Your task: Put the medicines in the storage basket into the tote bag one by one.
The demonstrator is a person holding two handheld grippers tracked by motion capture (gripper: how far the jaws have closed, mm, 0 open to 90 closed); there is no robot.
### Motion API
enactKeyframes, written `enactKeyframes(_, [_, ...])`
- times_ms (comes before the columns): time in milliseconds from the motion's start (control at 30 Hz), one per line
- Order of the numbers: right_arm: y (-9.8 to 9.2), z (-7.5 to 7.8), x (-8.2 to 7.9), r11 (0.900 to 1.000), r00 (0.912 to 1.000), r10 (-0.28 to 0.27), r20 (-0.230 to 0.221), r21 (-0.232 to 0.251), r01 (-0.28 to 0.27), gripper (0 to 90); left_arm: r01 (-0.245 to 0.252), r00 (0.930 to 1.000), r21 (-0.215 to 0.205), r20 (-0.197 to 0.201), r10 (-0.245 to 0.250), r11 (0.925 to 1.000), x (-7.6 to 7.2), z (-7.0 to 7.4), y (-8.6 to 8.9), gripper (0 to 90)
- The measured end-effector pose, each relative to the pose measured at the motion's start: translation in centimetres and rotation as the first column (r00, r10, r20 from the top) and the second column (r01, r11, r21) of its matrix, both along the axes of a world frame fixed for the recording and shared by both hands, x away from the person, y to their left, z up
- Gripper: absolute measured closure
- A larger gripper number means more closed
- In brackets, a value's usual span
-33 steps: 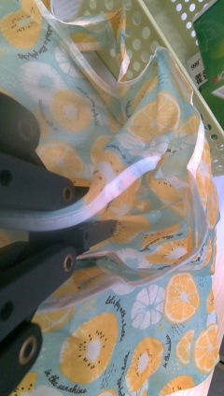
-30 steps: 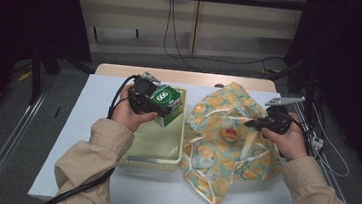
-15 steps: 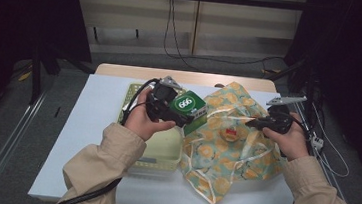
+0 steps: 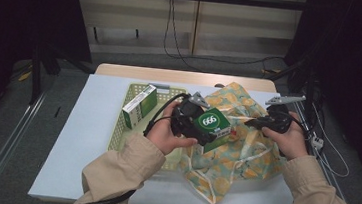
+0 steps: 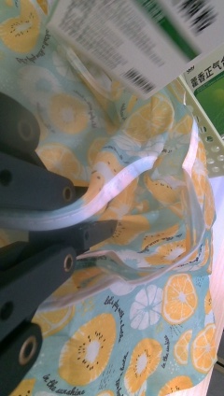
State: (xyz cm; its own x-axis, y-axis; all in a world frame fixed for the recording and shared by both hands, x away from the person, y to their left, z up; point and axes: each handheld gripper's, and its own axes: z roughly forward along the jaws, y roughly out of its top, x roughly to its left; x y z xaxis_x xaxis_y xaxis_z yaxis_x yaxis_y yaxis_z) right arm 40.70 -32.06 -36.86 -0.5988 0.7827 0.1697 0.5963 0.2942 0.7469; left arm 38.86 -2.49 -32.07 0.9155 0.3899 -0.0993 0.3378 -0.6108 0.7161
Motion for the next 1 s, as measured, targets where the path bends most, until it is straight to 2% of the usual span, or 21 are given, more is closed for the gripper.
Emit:
enactKeyframes(267, [-0.3, 0.1, -0.1, 1.0, 1.0, 0.001, 0.007, 0.006, -0.001, 89.7, 0.024, 0.9995, 0.002, -0.02, -0.024, 0.9997, 0.0, -1.9, -2.2, 16.5])
enactKeyframes(500, [-0.3, 0.2, -0.1, 1.0, 0.9999, 0.005, 0.01, 0.011, -0.005, 89.7, 0.037, 0.999, 0.028, -0.027, -0.036, 0.9989, 0.2, -2.9, -3.4, 16.6])
enactKeyframes(567, [-0.3, 0.2, -0.2, 1.0, 0.9999, 0.007, 0.012, 0.011, -0.007, 89.7, 0.031, 0.9994, 0.045, -0.019, -0.03, 0.9985, 0.4, -3.3, -3.7, 16.6])
enactKeyframes(767, [-0.3, 0.2, -0.2, 1.0, 0.9999, 0.009, 0.01, 0.014, -0.009, 89.7, 0.015, 0.9991, 0.061, -0.04, -0.013, 0.998, 1.0, -4.4, -4.3, 16.6])
enactKeyframes(1000, [-0.2, 0.4, -0.1, 1.0, 0.9999, 0.01, 0.014, 0.014, -0.01, 89.7, 0.001, 0.9992, 0.097, -0.041, 0.003, 0.9952, 2.2, -5.2, -5.3, 16.5])
